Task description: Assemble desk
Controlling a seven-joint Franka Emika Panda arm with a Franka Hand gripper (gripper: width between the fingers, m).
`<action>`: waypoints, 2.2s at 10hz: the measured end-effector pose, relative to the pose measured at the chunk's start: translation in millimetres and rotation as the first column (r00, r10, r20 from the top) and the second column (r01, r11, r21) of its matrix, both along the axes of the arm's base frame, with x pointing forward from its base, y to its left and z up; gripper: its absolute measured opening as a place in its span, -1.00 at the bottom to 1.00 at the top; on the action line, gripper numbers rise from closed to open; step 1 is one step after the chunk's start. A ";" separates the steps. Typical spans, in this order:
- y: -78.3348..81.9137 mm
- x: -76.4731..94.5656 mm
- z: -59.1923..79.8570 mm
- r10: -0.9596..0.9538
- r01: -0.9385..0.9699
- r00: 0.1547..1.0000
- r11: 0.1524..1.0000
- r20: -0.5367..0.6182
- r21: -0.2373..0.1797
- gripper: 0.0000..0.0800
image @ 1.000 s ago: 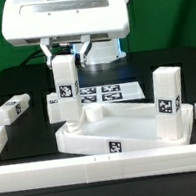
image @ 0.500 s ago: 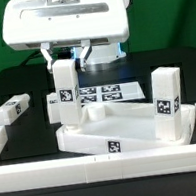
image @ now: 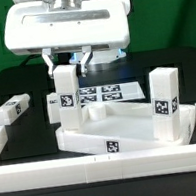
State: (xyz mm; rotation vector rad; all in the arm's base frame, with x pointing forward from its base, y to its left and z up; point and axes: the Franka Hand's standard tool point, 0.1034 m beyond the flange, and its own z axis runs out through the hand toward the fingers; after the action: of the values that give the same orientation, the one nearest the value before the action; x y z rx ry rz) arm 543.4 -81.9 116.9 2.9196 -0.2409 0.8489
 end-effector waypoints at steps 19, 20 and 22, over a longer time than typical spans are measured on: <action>9.2 -2.8 15.3 0.071 -0.001 0.942 0.978 -0.327 0.210 0.62; 7.7 -0.5 16.8 0.089 0.002 0.918 0.974 -0.386 0.228 0.62; 13.4 -3.1 15.7 0.126 0.017 0.865 0.960 -0.486 0.280 0.62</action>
Offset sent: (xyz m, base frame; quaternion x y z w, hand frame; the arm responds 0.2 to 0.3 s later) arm 0.0000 0.0000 0.0000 0.0000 0.0000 0.0000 1.0000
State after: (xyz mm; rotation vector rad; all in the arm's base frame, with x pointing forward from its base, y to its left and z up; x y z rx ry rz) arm 540.3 -68.5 132.6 3.2857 -0.2476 0.0290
